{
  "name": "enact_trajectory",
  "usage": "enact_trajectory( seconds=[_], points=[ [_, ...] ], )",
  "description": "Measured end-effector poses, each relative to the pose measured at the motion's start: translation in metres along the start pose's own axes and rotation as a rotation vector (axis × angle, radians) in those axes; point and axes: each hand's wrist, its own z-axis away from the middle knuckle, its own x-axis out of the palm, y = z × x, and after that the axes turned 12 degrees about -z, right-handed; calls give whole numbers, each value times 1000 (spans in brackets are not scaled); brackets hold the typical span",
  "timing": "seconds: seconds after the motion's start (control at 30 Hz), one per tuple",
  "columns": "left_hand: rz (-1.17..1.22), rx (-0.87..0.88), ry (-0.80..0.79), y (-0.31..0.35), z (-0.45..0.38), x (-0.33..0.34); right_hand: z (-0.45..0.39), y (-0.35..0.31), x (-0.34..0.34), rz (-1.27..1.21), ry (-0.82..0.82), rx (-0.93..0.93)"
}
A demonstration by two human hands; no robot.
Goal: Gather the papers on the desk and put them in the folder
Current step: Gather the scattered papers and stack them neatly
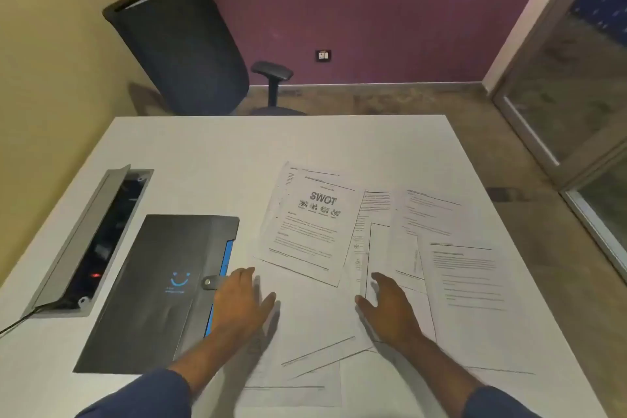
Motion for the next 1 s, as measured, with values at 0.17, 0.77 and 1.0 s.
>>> enact_trajectory(
  seconds=[0.17,0.77,1.0],
  points=[
    [189,-125,-156,-2,6,18,-25,-11,16,-452,39,140],
    [190,-268,-220,14,-3,34,-116,-44,81,-161,213,339],
    [443,-350,-198,24,-2,31,-122,-19,62,-350,247,226]
  ],
)
